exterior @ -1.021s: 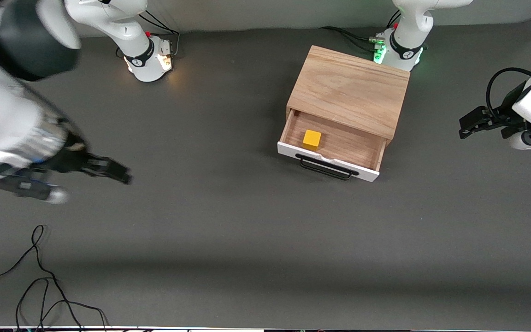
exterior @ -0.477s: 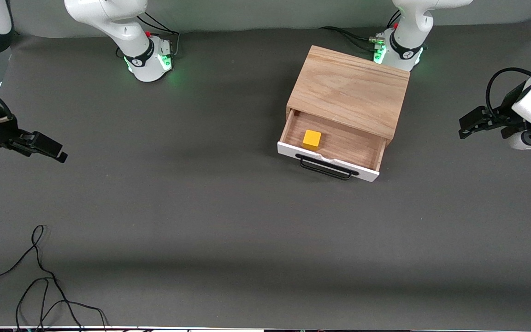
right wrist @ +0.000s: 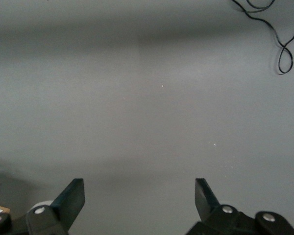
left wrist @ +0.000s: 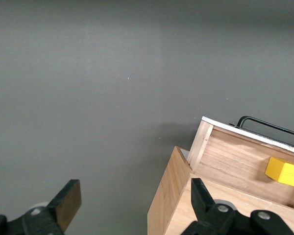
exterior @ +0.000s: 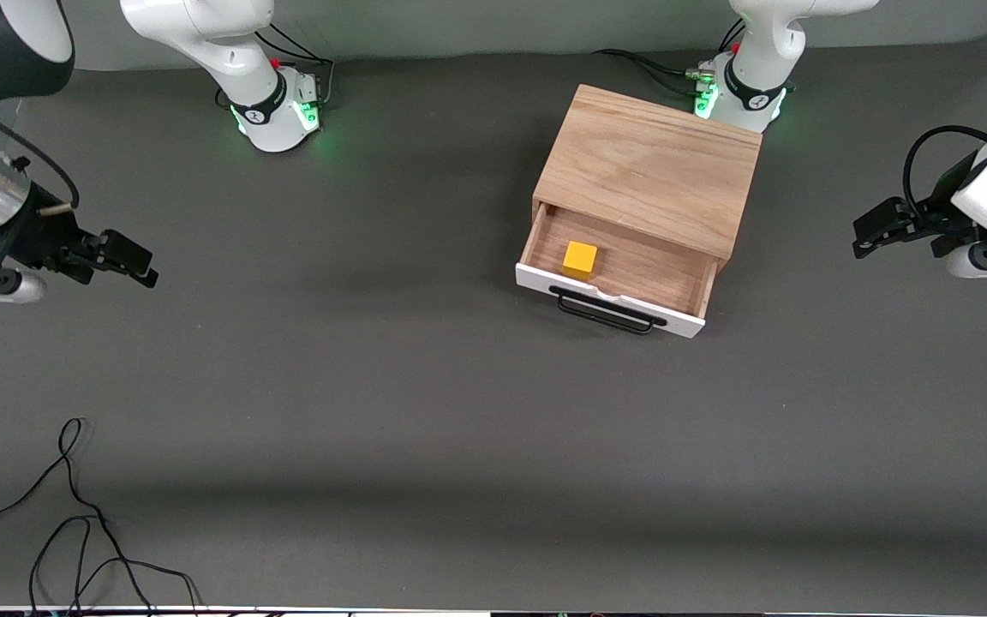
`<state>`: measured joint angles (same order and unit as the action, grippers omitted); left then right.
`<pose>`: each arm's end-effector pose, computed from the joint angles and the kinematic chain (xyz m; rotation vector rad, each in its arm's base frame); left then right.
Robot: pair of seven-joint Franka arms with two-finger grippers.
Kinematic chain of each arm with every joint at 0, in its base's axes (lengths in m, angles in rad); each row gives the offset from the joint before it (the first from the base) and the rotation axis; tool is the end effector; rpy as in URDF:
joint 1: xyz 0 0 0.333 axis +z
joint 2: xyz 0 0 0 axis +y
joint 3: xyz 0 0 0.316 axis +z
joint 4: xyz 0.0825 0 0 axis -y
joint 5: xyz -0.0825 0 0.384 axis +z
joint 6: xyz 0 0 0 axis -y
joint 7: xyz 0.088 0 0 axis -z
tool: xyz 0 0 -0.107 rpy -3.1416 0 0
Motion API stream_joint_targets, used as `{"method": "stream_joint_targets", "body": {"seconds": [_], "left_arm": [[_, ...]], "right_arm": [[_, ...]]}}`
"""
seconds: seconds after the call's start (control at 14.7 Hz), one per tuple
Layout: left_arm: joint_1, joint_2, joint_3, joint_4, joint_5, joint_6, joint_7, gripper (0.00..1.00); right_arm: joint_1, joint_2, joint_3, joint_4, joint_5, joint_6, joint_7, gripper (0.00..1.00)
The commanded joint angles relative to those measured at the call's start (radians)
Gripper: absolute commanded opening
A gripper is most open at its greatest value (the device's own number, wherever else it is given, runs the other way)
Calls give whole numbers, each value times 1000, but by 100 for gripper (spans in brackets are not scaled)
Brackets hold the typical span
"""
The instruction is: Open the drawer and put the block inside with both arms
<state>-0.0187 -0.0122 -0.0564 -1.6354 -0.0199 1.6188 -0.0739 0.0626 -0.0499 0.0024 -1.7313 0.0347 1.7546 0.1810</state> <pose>0.5522 -0.0438 0.6049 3.1228 -0.0003 -0.0091 0.5516 0.0390 0.5921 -3.0912 0.1874 -0.1060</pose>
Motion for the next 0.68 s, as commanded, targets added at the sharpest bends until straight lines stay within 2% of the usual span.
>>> {"method": "stream_joint_targets", "body": {"seconds": [0.0, 0.27, 0.61], "left_arm": [[0, 0, 0, 12, 11, -17, 16, 100], [-1, 0, 0, 12, 11, -17, 16, 100], [-1, 0, 0, 11, 11, -17, 16, 100]], "right_arm": [[-18, -39, 7, -30, -19, 7, -50, 100], [-50, -21, 10, 21, -18, -75, -144, 100], [-49, -13, 10, 32, -16, -110, -149, 100]]}}
